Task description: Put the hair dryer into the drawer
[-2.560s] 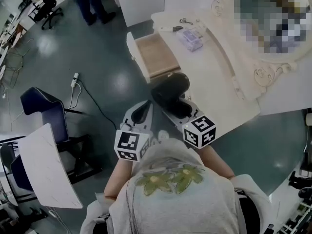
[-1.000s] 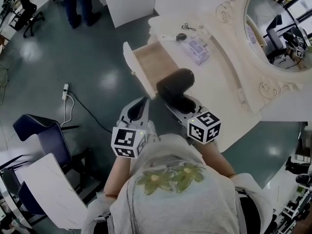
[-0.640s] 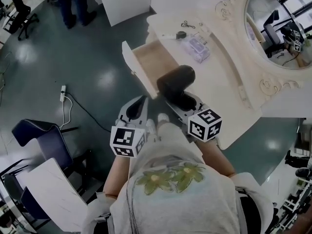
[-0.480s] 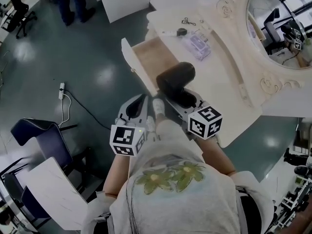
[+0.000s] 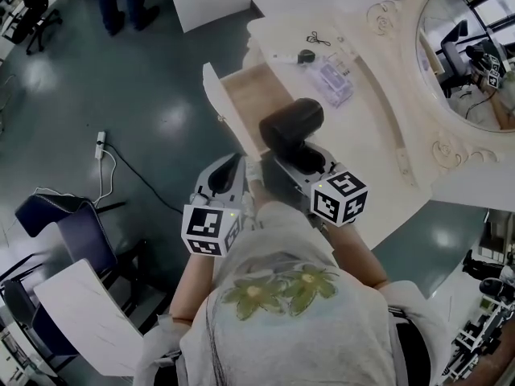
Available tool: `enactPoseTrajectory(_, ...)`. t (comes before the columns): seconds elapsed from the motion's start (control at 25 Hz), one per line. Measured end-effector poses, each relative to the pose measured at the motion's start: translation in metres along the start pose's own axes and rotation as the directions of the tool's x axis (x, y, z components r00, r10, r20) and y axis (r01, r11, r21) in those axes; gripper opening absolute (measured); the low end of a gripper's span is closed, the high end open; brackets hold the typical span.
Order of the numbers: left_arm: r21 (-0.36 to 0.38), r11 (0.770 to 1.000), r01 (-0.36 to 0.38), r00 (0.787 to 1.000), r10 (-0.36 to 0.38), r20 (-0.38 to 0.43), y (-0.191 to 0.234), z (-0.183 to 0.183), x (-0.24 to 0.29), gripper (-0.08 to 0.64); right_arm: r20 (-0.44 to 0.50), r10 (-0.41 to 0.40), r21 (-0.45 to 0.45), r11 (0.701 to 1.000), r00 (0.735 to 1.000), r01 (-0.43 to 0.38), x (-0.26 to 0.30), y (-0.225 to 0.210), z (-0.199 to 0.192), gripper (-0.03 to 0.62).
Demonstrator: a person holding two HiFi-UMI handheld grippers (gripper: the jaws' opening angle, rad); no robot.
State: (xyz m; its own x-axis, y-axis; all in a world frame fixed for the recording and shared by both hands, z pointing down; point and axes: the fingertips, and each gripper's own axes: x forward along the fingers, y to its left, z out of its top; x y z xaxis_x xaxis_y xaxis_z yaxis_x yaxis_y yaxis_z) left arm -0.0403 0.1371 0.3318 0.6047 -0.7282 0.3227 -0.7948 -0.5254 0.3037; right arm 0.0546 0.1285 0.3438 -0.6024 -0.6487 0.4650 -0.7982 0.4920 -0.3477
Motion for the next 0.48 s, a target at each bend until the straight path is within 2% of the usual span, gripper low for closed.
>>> enactPoseTrajectory(0.48,0.027,0.999,-0.036,0.999,0.035,0.031,0.033,0.039,0.041,0.017,-0.017,0.022,-0.020,1.000,1.000,-0.022,0.036,-0.028,0.032,0.229)
